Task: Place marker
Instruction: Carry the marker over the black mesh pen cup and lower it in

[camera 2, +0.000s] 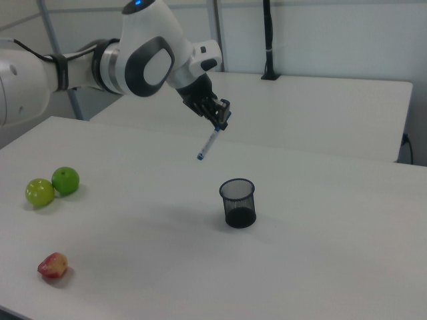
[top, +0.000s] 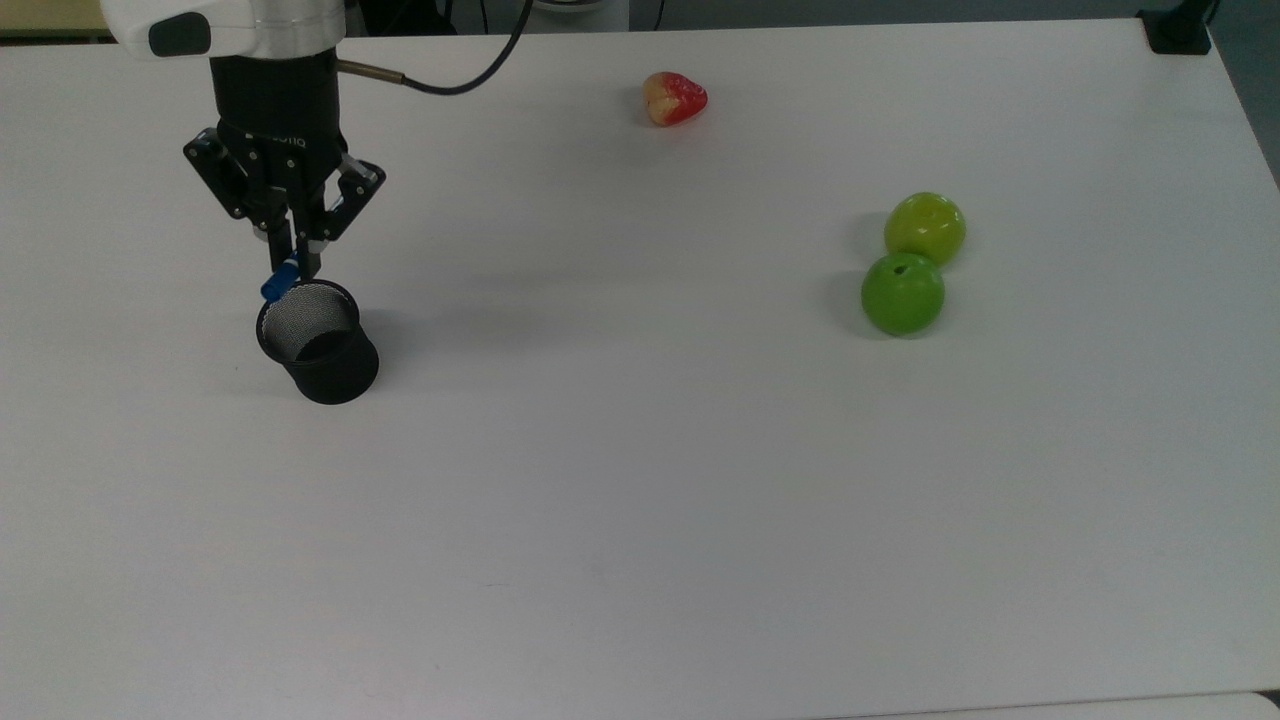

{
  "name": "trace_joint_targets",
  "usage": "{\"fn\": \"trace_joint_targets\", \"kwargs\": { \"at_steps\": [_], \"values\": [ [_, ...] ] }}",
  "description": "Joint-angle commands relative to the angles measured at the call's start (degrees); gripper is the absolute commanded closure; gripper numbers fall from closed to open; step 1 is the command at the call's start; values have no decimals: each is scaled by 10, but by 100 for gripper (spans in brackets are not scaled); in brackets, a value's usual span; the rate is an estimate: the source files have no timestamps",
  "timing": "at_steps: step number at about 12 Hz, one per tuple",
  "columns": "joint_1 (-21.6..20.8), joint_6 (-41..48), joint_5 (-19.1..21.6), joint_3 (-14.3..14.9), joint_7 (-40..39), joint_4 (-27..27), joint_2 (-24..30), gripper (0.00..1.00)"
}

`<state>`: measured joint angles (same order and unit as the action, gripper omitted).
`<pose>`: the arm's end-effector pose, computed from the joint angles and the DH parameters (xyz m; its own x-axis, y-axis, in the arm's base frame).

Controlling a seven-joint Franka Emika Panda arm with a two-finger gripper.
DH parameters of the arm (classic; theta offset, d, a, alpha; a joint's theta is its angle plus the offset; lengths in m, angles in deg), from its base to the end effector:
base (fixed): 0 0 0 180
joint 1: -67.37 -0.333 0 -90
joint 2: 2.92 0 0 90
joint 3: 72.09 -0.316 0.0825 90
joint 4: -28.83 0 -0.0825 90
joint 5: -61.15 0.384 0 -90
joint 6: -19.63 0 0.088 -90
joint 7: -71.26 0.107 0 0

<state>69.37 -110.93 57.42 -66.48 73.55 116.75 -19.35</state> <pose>0.6818 -0.0841 0.5413 0.8906 -0.1006 0.4434 -0.1477 -0.9863 0.0730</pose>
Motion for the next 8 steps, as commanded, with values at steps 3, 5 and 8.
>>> {"fn": "trace_joint_targets", "kwargs": {
  "at_steps": [3, 5, 8],
  "values": [
    [20, -175, -27, 5, -15, 87, -9, 87],
    [24, -216, -35, 5, -14, 97, -30, 86],
    [32, -284, -38, 5, -11, 118, -51, 86]
  ]
}}
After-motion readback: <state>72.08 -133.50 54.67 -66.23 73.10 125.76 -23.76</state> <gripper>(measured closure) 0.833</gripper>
